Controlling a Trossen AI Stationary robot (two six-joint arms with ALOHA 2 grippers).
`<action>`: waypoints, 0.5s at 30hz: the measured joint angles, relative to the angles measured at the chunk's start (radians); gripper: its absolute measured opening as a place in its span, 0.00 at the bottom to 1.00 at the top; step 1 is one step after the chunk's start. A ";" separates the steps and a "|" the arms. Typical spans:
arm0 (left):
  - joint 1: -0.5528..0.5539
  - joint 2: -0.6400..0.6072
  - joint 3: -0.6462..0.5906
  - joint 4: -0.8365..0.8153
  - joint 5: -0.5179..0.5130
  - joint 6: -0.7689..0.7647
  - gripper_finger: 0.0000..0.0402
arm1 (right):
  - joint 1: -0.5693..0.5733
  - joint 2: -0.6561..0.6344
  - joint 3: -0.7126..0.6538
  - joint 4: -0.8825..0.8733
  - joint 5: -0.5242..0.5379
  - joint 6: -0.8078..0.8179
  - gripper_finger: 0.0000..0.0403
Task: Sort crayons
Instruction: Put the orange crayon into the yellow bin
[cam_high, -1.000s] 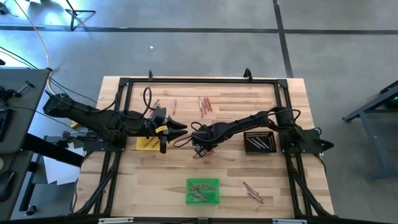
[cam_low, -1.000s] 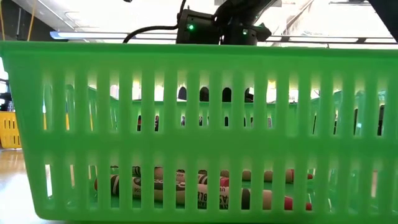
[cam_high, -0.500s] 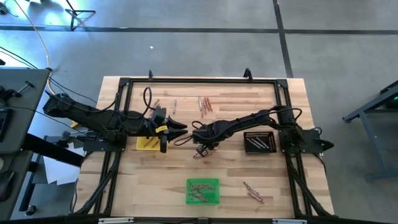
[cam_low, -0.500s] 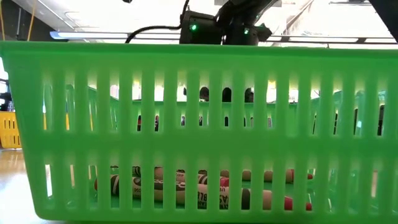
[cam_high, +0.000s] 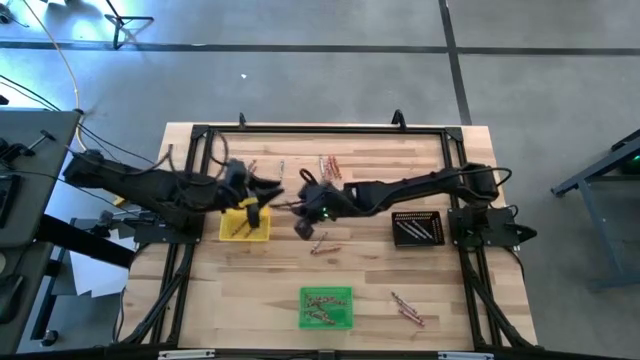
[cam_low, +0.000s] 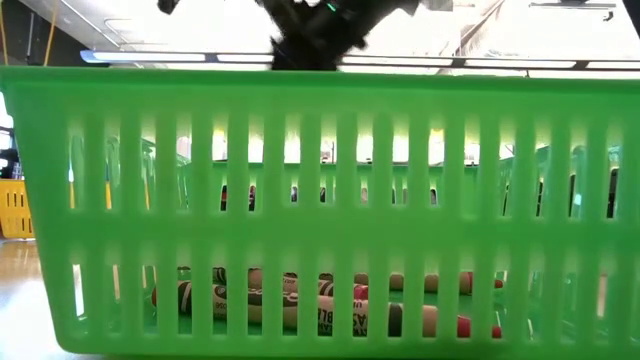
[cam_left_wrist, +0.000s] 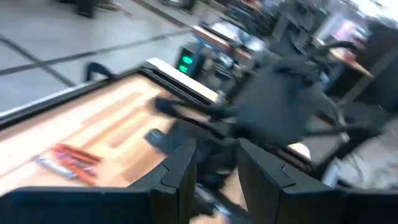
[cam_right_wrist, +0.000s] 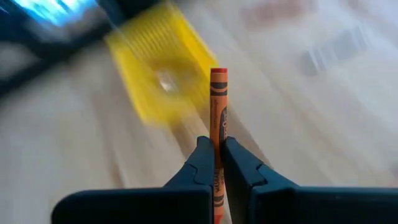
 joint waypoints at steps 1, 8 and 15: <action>0.000 -0.021 0.000 -0.021 -0.027 -0.015 0.25 | -0.001 0.005 0.000 0.095 -0.004 -0.025 0.00; 0.000 -0.119 0.000 -0.010 -0.091 -0.031 0.25 | -0.036 0.086 0.002 0.528 -0.055 -0.098 0.00; 0.000 -0.148 0.000 -0.011 -0.091 0.049 0.25 | -0.072 0.207 0.002 0.802 -0.070 -0.054 0.00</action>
